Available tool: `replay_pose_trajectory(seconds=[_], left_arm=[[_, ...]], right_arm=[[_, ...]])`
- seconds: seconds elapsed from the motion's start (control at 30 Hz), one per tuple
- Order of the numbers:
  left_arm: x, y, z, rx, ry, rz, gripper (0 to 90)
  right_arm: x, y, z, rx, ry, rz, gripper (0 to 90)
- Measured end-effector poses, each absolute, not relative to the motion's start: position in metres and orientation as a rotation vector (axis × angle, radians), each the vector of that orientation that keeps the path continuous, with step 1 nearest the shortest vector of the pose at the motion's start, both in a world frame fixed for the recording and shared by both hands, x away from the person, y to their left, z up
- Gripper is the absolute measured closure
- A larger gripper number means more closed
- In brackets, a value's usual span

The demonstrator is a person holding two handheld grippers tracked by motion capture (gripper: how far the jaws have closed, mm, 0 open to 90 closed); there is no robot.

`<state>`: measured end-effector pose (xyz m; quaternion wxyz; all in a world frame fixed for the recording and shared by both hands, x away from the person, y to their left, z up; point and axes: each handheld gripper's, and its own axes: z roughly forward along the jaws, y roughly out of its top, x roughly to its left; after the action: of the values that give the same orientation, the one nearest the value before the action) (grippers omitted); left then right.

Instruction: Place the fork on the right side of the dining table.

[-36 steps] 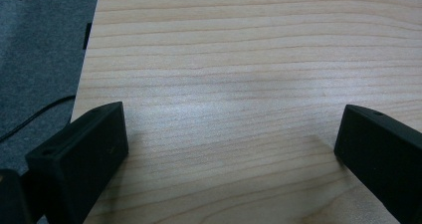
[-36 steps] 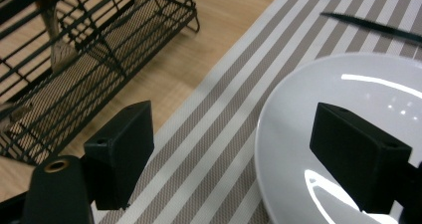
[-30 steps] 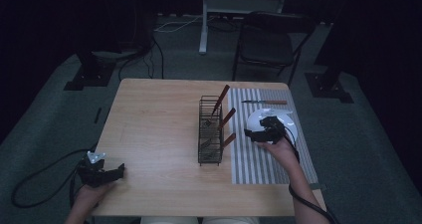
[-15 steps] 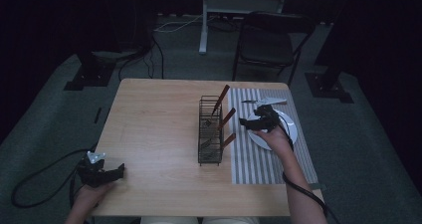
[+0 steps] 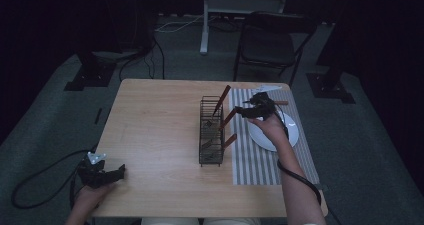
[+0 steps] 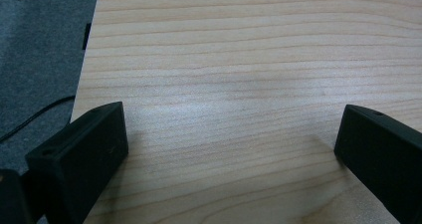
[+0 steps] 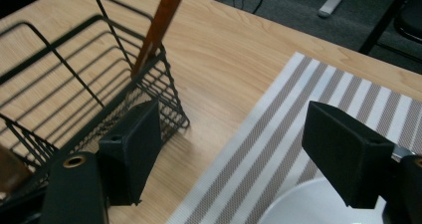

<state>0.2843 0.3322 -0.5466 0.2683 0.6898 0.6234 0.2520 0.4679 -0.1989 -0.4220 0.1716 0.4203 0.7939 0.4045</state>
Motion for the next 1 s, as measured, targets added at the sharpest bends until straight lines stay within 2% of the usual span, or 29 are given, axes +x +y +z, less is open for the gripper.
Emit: replay_pose_trajectory(seconds=[0.43,0.77,0.8,1.0], left_arm=[[0.284,0.332,-0.547,1.86,1.681,0.68,0.8],[0.284,0.332,-0.547,1.86,1.682,0.68,0.8],[0.284,0.332,-0.547,1.86,1.681,0.68,0.8],[0.284,0.332,-0.547,1.86,1.682,0.68,0.8]], right_arm=[[0.483,-0.187,-0.408,1.173,2.24,1.185,26.5],[0.494,-0.167,-0.403,1.143,2.268,1.206,37.2],[0.496,-0.164,-0.404,1.135,2.275,1.212,40.9],[0.502,-0.159,-0.405,1.134,2.297,1.251,47.9]])
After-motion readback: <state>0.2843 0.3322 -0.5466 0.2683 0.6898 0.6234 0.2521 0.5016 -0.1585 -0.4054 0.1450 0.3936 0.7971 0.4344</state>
